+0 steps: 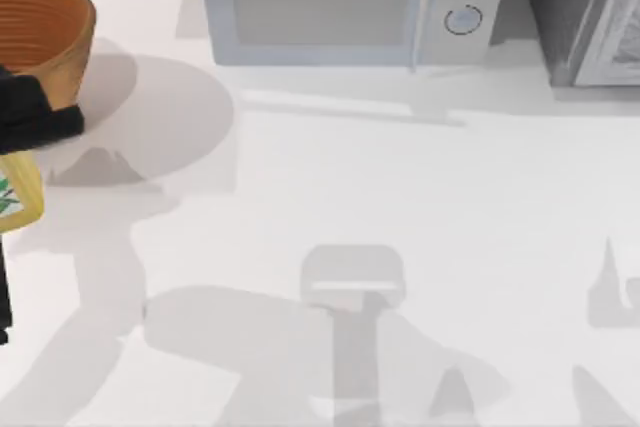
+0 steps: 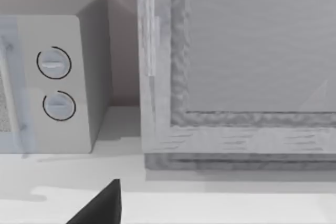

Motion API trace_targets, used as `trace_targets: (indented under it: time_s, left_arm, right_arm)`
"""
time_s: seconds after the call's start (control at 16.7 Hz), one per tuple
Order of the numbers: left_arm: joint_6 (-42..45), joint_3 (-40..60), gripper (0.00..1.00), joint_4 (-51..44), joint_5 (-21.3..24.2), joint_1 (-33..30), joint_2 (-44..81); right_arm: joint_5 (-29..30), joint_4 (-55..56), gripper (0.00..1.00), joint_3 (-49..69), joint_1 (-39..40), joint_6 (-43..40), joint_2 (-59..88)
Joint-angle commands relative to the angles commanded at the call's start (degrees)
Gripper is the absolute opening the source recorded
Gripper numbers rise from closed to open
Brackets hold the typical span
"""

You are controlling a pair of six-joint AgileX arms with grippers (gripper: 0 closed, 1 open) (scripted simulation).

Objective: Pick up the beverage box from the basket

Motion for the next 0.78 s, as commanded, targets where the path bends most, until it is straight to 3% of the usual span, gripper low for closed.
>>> trace_targets:
  time_s: [0.42, 0.6, 0.78]
  left_arm:
    - [3.4, 11.1, 0.00, 23.0, -26.2, -13.1, 32.1]
    - [4.4, 14.1, 0.00, 29.1, -33.3, -16.3, 41.0]
    - [4.7, 15.3, 0.00, 31.6, -36.4, -17.7, 44.7]
  right_arm:
    - [0.0, 0.0, 1.00, 0.0, 0.0, 0.0, 0.0]
    - [0.0, 0.0, 1.00, 0.0, 0.0, 0.0, 0.0]
    - [0.0, 0.0, 1.00, 0.0, 0.0, 0.0, 0.0]
